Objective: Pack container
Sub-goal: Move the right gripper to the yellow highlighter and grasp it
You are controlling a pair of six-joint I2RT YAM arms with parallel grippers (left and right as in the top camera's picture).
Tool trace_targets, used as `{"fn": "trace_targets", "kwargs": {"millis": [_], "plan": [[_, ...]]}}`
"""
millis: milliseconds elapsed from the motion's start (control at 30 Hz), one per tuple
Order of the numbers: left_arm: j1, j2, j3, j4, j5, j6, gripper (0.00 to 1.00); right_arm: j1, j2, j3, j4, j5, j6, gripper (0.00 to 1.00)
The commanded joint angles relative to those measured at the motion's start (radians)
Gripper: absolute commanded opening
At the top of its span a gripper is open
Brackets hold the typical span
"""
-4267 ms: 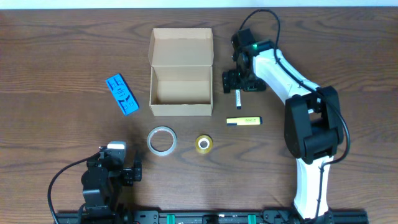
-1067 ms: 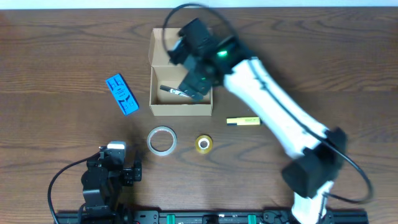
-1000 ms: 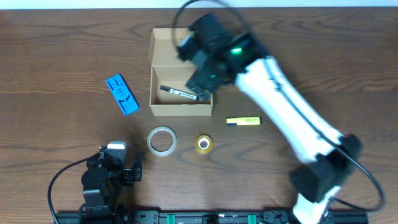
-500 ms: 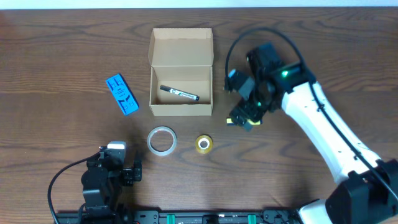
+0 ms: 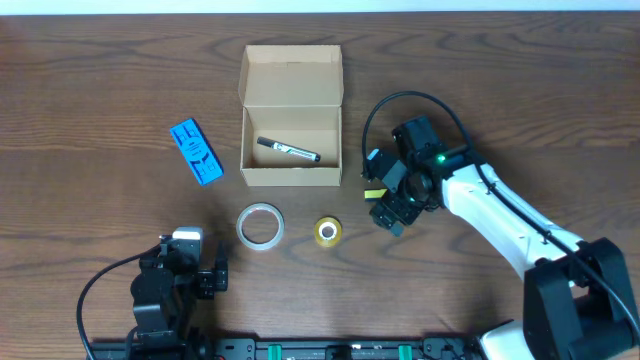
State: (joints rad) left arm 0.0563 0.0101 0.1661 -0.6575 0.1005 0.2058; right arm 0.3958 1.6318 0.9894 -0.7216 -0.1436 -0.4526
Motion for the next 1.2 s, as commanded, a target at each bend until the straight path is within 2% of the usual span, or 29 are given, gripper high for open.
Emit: {"fn": "trace_targets", "kwargs": {"millis": [0,233,533,700,867,933,1167], "plan": [[0.004,-0.006,-0.007,-0.002,-0.007,-0.007,0.96,-0.012,-0.008,-0.031,0.053,0.053,0.011,0.99],[0.004,-0.006,-0.007,-0.002,-0.007,-0.007,0.96,-0.048,0.045,-0.045,0.136,0.059,0.010,0.99],[0.004,-0.006,-0.007,-0.002,-0.007,-0.007,0.96,-0.051,0.135,-0.045,0.145,0.057,0.011,0.98],[0.004,-0.006,-0.007,-0.002,-0.007,-0.007,0.96,-0.051,0.138,-0.045,0.134,0.058,0.030,0.77],[0.004,-0.006,-0.007,-0.002,-0.007,-0.007,0.96,-0.048,0.138,-0.045,0.087,0.057,0.076,0.45],[0.004,-0.006,-0.007,-0.002,-0.007,-0.007,0.96,-0.047,0.138,-0.045,0.069,0.056,0.107,0.35],[0.004,-0.006,-0.007,-0.002,-0.007,-0.007,0.96,-0.027,0.137,-0.039,0.044,0.027,0.199,0.21]]}}
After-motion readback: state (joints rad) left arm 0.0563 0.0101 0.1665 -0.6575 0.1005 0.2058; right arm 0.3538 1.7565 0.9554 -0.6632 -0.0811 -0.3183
